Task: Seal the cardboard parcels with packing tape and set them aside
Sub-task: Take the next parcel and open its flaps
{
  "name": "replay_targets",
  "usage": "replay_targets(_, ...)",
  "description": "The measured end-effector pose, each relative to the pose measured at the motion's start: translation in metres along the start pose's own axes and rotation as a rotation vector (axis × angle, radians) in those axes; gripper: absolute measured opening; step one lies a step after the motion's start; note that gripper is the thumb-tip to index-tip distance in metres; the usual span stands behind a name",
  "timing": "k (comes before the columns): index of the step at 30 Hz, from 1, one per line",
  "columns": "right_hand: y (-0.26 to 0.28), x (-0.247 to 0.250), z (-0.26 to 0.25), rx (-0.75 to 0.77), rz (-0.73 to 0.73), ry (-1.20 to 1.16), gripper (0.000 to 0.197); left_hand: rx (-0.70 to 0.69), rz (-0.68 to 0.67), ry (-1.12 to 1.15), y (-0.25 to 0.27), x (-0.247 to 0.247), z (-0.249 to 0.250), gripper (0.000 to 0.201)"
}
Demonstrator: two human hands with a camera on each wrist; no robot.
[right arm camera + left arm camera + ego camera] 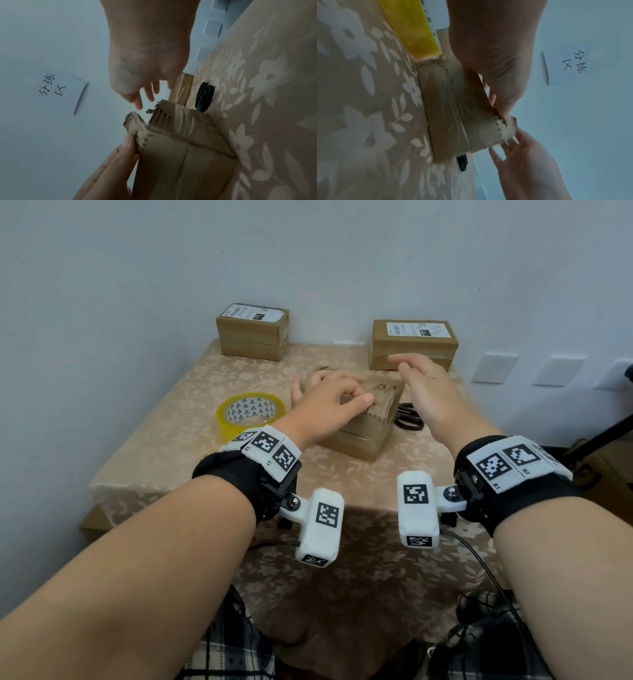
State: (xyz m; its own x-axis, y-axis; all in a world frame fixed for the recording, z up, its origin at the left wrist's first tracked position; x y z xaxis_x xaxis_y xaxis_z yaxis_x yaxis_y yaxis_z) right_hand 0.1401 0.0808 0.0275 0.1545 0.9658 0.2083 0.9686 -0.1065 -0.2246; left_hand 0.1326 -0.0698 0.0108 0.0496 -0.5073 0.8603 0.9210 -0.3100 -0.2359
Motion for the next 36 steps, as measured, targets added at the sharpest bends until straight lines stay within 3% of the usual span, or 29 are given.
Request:
replay_targets(8,0.012,-0.024,0.027,-0.218,-0.260,-0.013,0.029,-0.024,0.004,-0.002,-0.001,0.007,-0.009,0.024)
replay_targets(13,0.021,-0.027,0.028,-0.241,-0.361,-0.091,0.023,0.088,0.076,-0.250,-0.008,0.022,-0.023,0.027)
replay_targets(18,0.006,-0.025,0.020,-0.066,-0.131,-0.083,0.010,0.159,0.041,-0.195,-0.010,0.017,-0.035,0.032)
replay_targets(24,0.000,-0.028,0.026,-0.127,-0.068,-0.097,0.016,0.211,-0.021,0.255,-0.005,0.003,-0.042,0.033)
replay_targets(29,-0.002,-0.028,0.027,-0.169,-0.055,-0.070,0.026,0.276,0.000,0.376,-0.001,-0.002,-0.047,0.052)
replay_targets(36,-0.003,-0.034,0.021,-0.083,0.065,0.020,0.032,0.305,0.073,0.493,-0.002,0.002,-0.049,0.032)
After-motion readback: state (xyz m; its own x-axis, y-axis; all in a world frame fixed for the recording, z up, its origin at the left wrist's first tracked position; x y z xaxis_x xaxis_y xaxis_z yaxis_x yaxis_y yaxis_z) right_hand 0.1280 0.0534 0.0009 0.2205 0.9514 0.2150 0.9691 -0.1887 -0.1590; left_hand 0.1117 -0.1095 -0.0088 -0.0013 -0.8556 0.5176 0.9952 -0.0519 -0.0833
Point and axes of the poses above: each hand's wrist, its own y-axis away from the middle knuckle, its own x-axis out of the back of the hand, z = x × y, the point moved 9 cm from there along -y, towards the middle knuckle, and after that the axes turned 13 degrees about -y, right-handed, at the moved point
